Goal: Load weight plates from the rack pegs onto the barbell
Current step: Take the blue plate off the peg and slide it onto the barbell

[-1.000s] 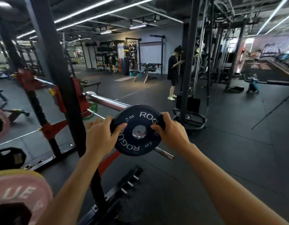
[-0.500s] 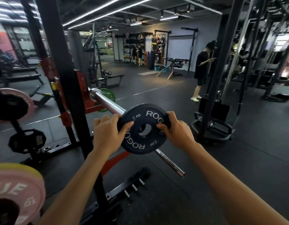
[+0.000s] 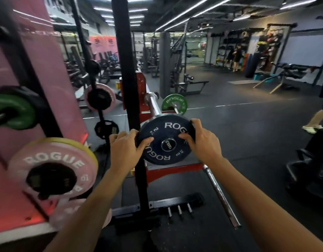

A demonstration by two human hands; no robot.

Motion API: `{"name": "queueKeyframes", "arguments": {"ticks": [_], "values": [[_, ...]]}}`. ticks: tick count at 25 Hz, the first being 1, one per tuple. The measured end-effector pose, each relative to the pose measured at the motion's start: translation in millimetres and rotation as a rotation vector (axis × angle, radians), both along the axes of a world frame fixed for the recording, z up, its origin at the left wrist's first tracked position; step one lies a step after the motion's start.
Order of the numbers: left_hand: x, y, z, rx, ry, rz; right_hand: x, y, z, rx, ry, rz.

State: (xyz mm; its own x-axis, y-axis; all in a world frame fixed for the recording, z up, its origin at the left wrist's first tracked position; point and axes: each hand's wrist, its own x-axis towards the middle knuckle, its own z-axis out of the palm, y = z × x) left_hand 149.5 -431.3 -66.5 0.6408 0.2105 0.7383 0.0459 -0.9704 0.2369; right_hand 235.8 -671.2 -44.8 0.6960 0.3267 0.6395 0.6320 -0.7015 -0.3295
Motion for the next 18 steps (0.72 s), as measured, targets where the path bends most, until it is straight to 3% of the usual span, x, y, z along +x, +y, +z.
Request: {"name": "queueKeyframes", "arguments": {"ticks": [4,9,14,18], "values": [[16.0,1.7,6.8,-0.081,0.049,0.088,31.0,16.0,9.0,-0.042,0.046,0.019],[44.3,13.2,12.9,-0.17,-0.018,0.108,78.9,32.4,11.2,-0.044,0.088,-0.013],[101.3,39.1,3.6,-0.249,-0.143,0.089,133.6,60.3,11.6,-0.02,0.078,-0.028],[155.1,68.4,3.7,-0.306,-0.114,0.085,184.3,88.5,12.7,-0.019,0.072,-0.028]]}}
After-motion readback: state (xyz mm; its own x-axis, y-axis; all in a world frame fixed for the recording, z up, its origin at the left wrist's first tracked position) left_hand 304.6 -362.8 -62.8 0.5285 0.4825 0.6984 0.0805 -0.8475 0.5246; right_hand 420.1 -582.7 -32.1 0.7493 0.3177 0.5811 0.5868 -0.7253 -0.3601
